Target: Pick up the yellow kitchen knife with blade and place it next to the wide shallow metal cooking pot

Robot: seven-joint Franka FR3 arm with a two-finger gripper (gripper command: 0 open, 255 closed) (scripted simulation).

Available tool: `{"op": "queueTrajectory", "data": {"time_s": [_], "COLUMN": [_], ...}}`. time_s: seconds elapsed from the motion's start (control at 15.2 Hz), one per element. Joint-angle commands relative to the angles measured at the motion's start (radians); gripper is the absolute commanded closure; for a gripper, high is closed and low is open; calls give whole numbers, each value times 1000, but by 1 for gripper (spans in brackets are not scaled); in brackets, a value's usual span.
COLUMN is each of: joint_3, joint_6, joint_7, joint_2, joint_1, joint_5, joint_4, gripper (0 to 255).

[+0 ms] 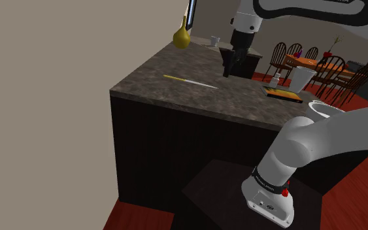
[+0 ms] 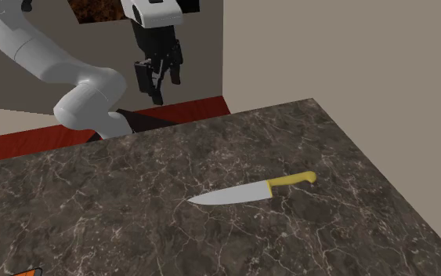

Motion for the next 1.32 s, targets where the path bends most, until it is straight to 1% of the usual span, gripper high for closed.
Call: {"op": "queueTrajectory", "data": {"time_s": [0.0,0.33,0.59,0.92,1.25], "joint_3": [0,-66,-108,-143,-156], "joint_6": [0,80,129,168,181], "joint_7": [0,-158,-281,-432,-575], "joint_2": [0,190,350,555,765], "joint_1": [0,21,38,55,60], "joint_5": [0,-44,-61,-62,-50], "joint_4": [0,89,184,332,510], "gripper": [0,0,0,0,0]}}
